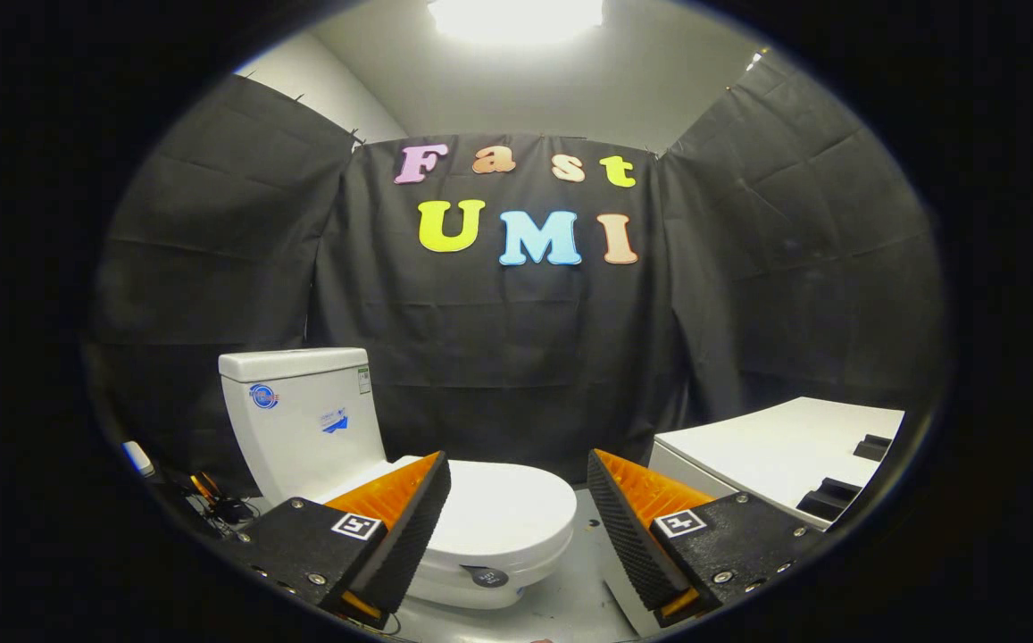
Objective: Open the toilet lid.
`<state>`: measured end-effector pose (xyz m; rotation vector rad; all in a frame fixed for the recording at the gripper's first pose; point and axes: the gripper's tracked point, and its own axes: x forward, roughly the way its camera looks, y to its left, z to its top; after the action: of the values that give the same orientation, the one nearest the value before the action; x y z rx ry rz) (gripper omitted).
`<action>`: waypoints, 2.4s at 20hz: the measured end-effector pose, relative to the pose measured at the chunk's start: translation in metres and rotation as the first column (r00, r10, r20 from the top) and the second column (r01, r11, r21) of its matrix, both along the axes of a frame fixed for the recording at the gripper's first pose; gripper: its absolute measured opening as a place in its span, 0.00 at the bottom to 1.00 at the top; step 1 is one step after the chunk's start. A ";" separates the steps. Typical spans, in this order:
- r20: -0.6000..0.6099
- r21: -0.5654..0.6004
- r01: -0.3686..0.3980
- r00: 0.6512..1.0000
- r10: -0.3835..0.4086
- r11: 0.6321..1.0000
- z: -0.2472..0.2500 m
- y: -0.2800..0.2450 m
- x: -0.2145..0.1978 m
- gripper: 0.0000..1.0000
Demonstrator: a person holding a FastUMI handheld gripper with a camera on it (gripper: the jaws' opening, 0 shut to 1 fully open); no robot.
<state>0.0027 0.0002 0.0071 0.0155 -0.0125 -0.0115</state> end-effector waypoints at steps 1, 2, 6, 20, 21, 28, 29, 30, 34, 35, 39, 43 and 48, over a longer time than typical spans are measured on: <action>-0.002 0.005 -0.001 1.000 0.001 1.000 -0.001 0.001 0.001 0.95; -0.003 0.007 -0.003 1.000 0.003 1.000 -0.003 0.001 0.002 0.95; -0.020 0.054 -0.016 1.000 0.017 0.998 -0.011 0.004 0.012 0.95; -0.241 0.485 -0.077 0.946 0.218 0.871 -0.104 0.033 0.059 0.96; -0.258 0.508 -0.071 0.938 0.230 0.859 -0.112 0.035 0.062 0.96; -0.319 0.666 -0.009 0.901 0.296 0.746 -0.158 0.040 0.072 0.96; -0.324 0.689 0.000 0.895 0.307 0.725 -0.164 0.041 0.073 0.95; -0.330 0.705 0.014 0.891 0.311 0.709 -0.170 0.041 0.072 0.96; -0.352 0.784 0.083 0.876 0.331 0.615 -0.194 0.036 0.074 0.95; -0.357 0.800 0.101 0.872 0.335 0.591 -0.200 0.035 0.074 0.95; -0.403 0.817 0.172 0.852 0.333 0.550 -0.225 0.032 0.073 0.94; -0.427 0.827 0.213 0.840 0.335 0.520 -0.244 0.028 0.077 0.94; -0.444 0.854 0.277 0.829 0.339 0.441 -0.261 0.030 0.085 0.84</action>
<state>0.0874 0.0303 -0.2535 1.1450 0.6226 0.0201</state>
